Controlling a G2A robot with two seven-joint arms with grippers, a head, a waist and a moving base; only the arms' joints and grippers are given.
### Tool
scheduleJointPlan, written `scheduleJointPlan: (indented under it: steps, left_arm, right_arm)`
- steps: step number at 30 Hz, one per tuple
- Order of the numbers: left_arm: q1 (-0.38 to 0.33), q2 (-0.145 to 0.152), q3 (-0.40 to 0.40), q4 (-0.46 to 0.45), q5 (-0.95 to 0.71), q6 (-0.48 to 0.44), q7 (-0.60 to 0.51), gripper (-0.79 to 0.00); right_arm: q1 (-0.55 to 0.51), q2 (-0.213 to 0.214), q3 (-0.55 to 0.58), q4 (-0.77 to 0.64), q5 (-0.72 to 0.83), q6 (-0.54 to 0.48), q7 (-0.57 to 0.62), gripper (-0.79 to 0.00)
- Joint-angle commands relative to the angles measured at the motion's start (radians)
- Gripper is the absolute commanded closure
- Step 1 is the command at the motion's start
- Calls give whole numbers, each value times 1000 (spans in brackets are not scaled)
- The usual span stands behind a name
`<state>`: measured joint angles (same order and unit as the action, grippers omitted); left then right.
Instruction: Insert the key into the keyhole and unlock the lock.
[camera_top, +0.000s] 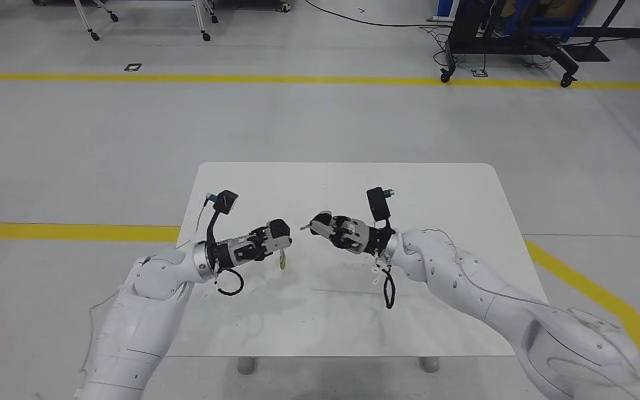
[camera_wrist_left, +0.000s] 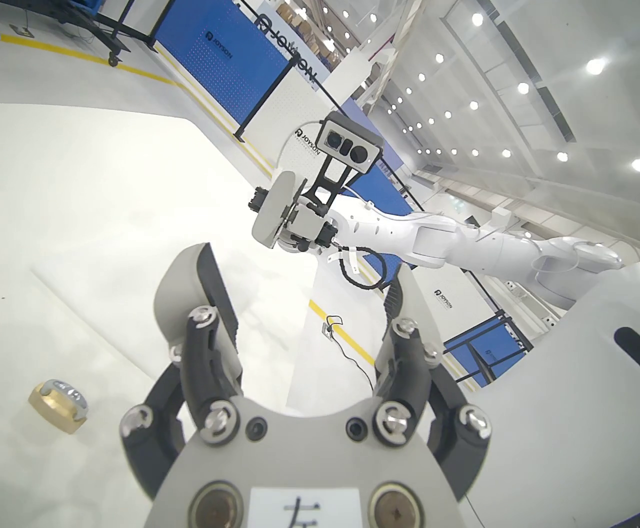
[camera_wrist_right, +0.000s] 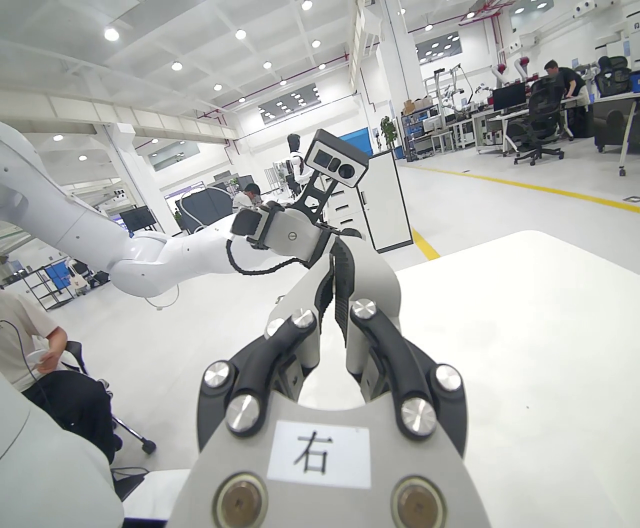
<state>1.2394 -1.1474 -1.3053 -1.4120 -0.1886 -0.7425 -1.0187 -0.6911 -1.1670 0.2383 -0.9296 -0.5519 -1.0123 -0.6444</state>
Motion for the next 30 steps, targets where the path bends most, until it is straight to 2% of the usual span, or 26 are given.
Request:
scheduleJointPlan:
  steps: [1,7,13,19,30]
  left_arm:
    - [1,1,7,-3,11,-2,11,-391]
    - [2,5,17,-7,32,0,36,-372]
    - [-5,8,32,-7,49,11,46,-363]
    - [-10,13,35,-2,69,16,67,-305]
    - [-14,22,32,3,76,20,102,-308]
  right_arm:
    - [10,-6,-17,12,34,0,10,0]
    - [32,-17,-68,26,83,0,25,0]
    - [28,-24,-68,16,96,0,63,0]
    - [33,-26,-68,16,105,0,77,0]
    - [35,-14,-68,21,59,0,-5,0]
